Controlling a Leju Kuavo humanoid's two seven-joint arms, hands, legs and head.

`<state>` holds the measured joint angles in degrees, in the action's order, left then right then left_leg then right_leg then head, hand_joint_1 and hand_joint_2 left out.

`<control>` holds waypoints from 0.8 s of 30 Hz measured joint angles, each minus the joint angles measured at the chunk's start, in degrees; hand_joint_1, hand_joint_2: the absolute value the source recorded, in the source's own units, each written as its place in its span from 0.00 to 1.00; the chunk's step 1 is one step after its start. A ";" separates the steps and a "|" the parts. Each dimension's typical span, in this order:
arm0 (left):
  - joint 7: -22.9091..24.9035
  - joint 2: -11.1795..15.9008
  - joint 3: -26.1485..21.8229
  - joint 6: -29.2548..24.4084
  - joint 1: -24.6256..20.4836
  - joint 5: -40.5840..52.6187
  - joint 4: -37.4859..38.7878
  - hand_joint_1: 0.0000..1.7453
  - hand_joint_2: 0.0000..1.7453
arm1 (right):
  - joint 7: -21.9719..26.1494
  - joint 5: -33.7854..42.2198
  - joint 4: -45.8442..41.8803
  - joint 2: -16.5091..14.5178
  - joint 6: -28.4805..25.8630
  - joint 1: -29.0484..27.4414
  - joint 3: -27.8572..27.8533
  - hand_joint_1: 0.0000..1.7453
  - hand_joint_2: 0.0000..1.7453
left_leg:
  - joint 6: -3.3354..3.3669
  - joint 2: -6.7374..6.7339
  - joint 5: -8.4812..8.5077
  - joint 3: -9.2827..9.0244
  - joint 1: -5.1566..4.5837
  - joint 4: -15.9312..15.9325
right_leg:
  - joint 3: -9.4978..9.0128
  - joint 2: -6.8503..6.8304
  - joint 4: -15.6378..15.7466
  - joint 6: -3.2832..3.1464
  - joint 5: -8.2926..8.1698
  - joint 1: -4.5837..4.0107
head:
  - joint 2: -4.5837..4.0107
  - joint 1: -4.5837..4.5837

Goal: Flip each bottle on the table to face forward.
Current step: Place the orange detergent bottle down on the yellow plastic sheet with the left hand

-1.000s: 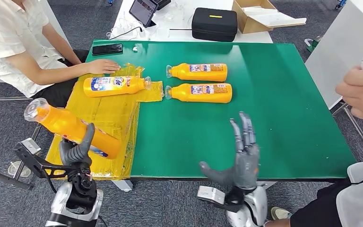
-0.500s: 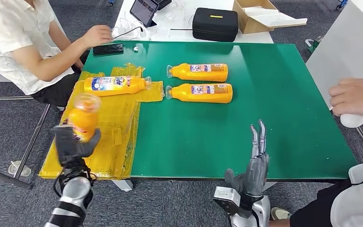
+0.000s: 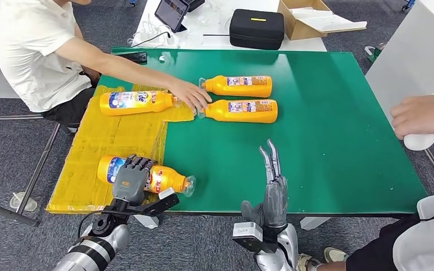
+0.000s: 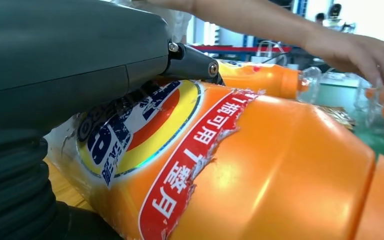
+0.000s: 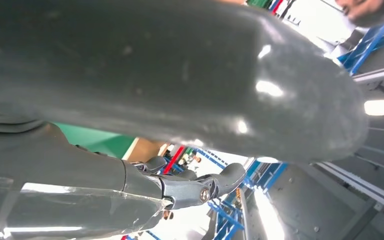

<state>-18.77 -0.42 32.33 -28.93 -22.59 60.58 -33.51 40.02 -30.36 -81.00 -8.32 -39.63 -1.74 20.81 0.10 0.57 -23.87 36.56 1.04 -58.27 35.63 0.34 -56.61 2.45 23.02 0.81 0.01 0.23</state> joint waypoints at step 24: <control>1.15 0.95 -0.38 19.06 -5.48 -5.56 4.05 0.00 1.00 | 0.00 1.51 4.42 1.71 -0.07 1.16 2.40 0.00 0.00 | -0.04 0.09 0.03 -1.04 0.00 0.05 | -1.13 -0.02 0.01 -0.05 -0.01 0.00 | -0.01 -0.01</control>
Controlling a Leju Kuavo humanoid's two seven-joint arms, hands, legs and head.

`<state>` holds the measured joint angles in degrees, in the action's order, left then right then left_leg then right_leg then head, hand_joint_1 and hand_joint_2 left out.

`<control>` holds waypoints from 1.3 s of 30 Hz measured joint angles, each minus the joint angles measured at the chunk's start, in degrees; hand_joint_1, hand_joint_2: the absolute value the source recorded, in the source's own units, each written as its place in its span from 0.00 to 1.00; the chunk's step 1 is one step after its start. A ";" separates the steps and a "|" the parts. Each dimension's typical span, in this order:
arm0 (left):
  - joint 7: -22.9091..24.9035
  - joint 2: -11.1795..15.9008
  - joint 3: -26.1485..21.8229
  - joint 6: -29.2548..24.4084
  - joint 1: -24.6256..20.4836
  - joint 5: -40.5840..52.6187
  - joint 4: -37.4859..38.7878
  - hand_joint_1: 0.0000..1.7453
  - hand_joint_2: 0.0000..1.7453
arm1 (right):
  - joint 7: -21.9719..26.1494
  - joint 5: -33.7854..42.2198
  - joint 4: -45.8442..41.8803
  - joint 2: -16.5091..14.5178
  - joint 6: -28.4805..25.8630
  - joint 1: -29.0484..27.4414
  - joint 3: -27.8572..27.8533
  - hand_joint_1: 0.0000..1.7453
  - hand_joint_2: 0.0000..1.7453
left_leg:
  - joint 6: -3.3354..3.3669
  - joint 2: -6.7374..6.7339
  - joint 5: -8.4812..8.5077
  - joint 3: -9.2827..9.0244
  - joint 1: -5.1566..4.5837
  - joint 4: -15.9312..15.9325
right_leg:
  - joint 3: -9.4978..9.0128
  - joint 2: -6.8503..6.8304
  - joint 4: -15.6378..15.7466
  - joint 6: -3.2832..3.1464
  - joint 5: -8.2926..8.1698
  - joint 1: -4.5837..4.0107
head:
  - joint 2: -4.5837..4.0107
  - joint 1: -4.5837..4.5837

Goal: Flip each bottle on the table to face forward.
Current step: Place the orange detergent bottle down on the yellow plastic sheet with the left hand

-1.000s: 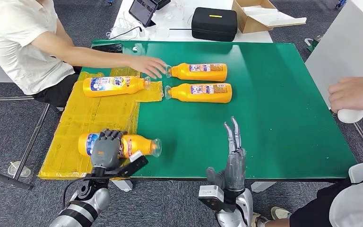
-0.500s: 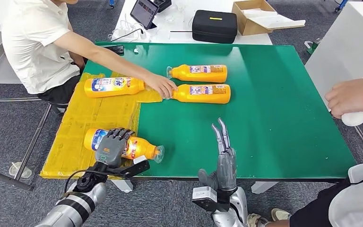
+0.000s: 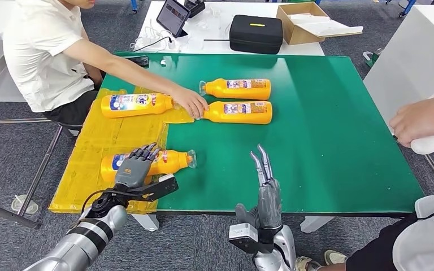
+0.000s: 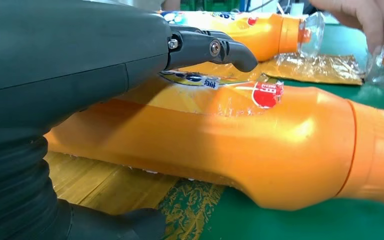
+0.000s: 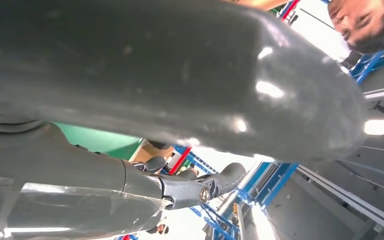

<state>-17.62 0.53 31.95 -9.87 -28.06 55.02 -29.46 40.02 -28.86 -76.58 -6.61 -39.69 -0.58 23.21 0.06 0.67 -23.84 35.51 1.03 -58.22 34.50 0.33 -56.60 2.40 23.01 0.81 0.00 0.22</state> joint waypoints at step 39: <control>-6.54 0.91 -0.39 -7.21 14.56 -6.82 -30.60 0.00 1.00 | 0.00 -5.12 0.06 0.25 -0.14 -0.74 -1.95 0.00 0.00 | 0.00 -0.08 -0.02 0.70 0.01 -0.04 | 0.82 0.02 0.00 0.03 0.01 -0.01 | 0.00 0.02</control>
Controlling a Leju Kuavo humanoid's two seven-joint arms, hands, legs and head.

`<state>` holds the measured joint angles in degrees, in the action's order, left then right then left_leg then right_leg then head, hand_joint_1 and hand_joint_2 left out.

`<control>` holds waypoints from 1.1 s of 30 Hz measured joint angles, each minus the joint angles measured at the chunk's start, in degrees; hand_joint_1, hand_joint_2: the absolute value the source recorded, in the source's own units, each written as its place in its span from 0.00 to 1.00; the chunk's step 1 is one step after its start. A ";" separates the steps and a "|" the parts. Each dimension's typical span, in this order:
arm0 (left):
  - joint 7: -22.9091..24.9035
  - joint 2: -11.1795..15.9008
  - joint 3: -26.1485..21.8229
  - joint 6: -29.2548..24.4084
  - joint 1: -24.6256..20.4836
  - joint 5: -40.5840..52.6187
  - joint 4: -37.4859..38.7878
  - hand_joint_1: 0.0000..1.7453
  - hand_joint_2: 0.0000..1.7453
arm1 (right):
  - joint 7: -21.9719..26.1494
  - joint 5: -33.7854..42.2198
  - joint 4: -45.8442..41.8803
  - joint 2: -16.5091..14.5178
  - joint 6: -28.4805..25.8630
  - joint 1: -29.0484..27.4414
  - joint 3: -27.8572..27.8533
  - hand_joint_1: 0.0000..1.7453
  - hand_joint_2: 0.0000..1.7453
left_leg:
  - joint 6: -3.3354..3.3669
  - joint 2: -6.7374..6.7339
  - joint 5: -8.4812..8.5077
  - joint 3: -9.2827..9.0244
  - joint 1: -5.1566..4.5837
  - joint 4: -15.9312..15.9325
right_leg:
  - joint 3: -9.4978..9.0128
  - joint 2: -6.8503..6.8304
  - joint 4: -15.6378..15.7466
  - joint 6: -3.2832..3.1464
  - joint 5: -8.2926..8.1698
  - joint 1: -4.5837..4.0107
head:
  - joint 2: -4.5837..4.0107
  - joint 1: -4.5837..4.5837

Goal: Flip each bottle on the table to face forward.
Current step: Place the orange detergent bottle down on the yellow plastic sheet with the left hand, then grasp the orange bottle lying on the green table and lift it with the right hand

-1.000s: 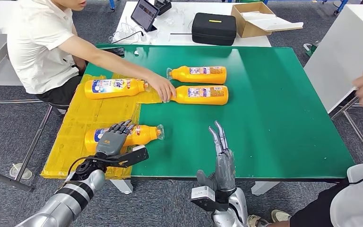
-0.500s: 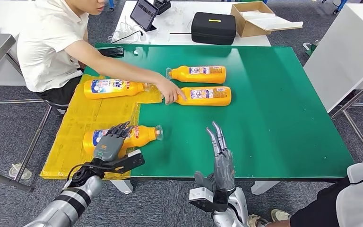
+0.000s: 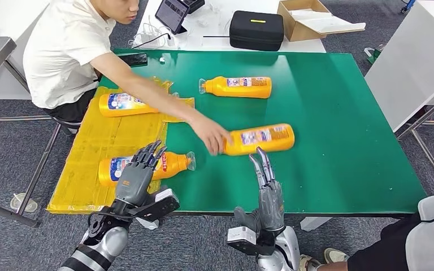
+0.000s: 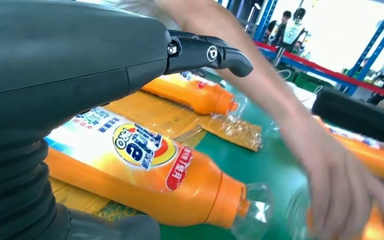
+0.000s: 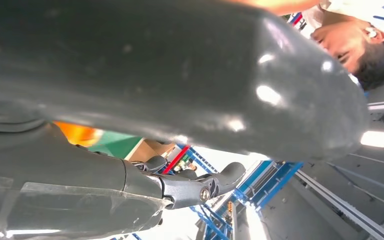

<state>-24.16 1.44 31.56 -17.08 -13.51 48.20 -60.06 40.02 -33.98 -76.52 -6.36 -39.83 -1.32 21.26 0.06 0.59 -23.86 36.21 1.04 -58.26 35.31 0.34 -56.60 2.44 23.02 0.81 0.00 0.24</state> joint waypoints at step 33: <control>-0.70 -11.52 2.24 -8.43 10.51 -32.49 -15.94 0.00 1.00 | -18.40 -37.99 20.76 4.55 -0.02 10.49 -14.71 0.00 0.00 | 0.05 0.01 -0.02 0.11 -0.14 -0.02 | 0.07 -0.01 0.02 0.06 -0.02 0.14 | 0.01 0.01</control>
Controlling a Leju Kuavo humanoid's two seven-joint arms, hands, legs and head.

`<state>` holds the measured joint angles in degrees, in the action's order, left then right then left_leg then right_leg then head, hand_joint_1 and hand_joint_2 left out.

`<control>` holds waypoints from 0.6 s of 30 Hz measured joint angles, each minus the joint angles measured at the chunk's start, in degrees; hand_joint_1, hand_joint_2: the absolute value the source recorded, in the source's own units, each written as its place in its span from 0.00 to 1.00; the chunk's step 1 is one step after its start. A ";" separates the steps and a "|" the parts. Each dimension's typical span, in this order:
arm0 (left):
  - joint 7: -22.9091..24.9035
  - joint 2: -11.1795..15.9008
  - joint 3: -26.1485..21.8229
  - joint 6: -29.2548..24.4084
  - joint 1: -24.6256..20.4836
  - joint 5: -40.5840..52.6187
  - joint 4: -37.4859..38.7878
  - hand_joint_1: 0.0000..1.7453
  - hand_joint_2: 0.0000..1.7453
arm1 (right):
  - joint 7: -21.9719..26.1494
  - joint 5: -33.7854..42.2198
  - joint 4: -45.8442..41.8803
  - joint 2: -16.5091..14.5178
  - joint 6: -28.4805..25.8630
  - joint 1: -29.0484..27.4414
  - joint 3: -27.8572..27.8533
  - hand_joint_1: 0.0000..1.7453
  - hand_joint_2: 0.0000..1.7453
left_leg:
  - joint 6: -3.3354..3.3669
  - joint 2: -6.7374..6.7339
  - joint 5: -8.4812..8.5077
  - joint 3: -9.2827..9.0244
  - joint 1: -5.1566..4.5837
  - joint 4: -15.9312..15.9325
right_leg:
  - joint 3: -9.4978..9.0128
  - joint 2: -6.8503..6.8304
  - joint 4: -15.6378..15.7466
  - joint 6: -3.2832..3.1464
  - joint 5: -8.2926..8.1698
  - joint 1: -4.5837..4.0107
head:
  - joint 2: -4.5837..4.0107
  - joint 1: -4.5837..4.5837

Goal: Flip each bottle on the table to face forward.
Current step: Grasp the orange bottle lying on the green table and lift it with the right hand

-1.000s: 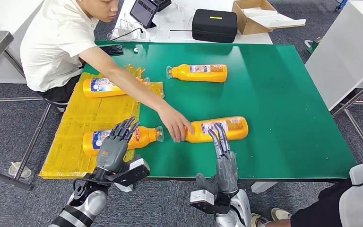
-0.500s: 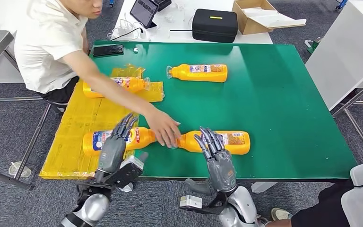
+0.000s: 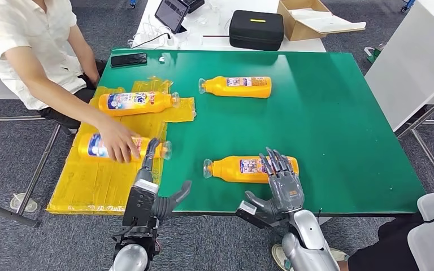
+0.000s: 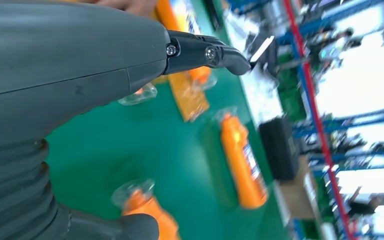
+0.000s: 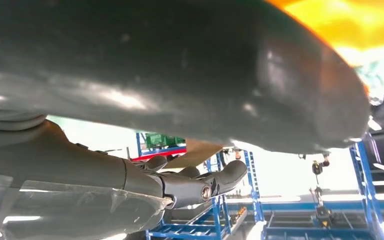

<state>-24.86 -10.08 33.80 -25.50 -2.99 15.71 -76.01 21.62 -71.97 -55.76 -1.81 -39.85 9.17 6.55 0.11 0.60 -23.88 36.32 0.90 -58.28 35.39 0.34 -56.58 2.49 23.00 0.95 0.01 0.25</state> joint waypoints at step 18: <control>-0.51 -0.46 0.17 -2.86 0.10 -2.20 -1.00 0.00 1.00 | -8.19 2.50 6.71 5.51 3.32 4.90 7.58 0.00 1.00 | 0.01 0.01 0.01 0.02 -0.02 0.00 | 0.00 0.00 0.00 0.01 0.00 0.02 | 0.00 0.01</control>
<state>-25.38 -10.55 33.97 -28.36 -2.89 13.52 -77.00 13.43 -69.47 -49.04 3.70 -36.53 14.07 14.13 0.12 0.61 -23.88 36.34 0.88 -58.28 35.39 0.34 -56.58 2.50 23.00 0.96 0.01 0.25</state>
